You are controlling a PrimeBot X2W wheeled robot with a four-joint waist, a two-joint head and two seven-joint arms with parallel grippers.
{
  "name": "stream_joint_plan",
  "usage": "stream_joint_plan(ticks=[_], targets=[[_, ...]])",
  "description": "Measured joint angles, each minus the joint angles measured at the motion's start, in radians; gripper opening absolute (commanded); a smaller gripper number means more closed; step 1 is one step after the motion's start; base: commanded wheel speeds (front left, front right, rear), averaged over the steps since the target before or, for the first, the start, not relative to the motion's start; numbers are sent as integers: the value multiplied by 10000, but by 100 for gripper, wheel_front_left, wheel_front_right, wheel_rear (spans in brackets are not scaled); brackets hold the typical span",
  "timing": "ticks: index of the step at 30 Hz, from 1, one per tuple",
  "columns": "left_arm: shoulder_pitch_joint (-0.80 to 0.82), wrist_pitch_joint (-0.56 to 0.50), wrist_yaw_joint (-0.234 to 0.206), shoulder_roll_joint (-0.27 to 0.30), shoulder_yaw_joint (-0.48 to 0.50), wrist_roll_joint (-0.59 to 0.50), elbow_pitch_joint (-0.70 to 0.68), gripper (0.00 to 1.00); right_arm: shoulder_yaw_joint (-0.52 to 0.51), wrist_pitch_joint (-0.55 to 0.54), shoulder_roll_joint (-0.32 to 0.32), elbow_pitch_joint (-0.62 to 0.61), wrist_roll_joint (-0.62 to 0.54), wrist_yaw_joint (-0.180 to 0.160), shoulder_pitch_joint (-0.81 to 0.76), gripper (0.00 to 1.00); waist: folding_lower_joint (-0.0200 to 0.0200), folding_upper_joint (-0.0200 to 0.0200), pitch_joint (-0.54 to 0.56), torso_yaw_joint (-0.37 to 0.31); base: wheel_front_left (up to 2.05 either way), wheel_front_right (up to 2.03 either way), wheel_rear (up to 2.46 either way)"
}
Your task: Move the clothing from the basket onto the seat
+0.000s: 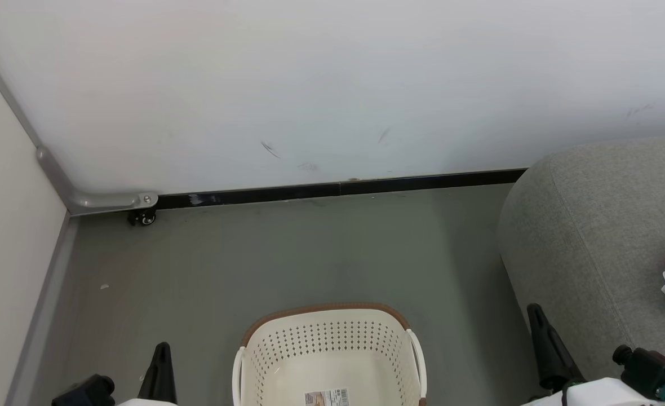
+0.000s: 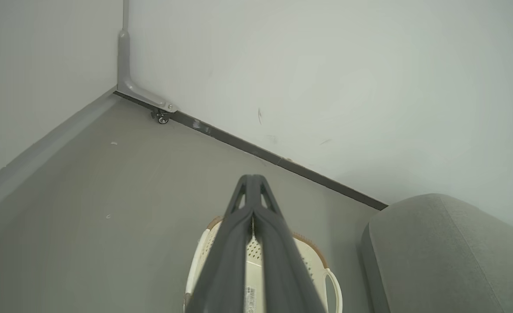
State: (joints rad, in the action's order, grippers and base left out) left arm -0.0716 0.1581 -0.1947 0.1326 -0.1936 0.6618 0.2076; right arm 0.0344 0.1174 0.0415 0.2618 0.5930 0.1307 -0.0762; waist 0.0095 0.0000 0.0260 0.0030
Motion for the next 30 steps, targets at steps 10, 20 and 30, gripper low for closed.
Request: stream_joint_plan(ticks=[10,20,30], targets=[[8,-326,374,-65,332,1406,-38,0,-157,-230,84,-46,1530,0,70,0,72,0,54,-5,0,0,0],[123,-660,767,-148,652,2767,-35,0,-276,-493,167,-56,3045,-2,207,0,63,0,54,-10,0,0,0],[243,-978,1206,-207,976,4119,25,0,-374,-736,238,-36,4564,-2,440,0,-23,0,-39,-14,0,0,0]])
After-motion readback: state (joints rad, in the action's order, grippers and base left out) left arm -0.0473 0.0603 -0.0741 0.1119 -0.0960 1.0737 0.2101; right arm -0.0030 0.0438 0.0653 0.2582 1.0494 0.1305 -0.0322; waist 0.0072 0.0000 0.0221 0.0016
